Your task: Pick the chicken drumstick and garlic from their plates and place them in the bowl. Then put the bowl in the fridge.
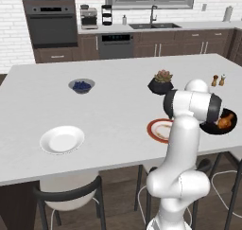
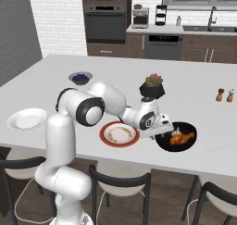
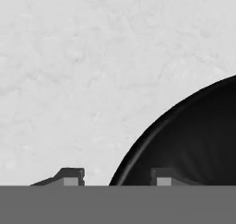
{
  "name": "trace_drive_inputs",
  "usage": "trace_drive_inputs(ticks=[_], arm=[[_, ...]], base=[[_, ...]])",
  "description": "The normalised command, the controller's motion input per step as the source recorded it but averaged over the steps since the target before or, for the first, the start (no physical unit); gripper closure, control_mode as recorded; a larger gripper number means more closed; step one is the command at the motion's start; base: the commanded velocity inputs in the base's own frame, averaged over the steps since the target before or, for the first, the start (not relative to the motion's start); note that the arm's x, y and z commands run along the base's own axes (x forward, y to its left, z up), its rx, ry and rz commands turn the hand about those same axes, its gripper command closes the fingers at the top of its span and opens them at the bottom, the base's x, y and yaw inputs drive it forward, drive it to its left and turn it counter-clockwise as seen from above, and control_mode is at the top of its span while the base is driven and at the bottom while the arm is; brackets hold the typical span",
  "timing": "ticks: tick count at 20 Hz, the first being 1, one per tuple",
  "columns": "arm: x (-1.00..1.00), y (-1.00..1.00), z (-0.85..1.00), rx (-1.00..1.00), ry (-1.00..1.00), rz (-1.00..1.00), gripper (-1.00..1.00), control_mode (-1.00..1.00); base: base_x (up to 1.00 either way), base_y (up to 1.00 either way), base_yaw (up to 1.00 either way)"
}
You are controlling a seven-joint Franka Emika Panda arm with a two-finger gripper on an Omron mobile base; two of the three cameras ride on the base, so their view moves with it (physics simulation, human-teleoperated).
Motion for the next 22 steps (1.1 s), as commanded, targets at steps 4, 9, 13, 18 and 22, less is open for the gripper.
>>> trace_drive_inputs(ticks=[4, 9, 13, 18, 22], arm=[[-0.09, 0.0, -0.03, 0.0, 0.0, 0.07, 1.0, -1.0], [-0.37, 0.06, 0.14, 0.0, 0.0, 0.14, 1.0, -1.0], [-0.49, 0.1, 0.69, 0.03, 0.0, 0.19, 1.0, -1.0], [-0.74, 0.45, 0.86, 0.0, 0.0, 0.25, 1.0, -1.0], [-0.97, 0.76, 0.56, -0.02, 0.0, 0.34, 1.0, -1.0]], base=[[0.0, 0.0, 0.0], [0.0, 0.0, 0.0], [0.0, 0.0, 0.0], [0.0, 0.0, 0.0], [0.0, 0.0, 0.0]])
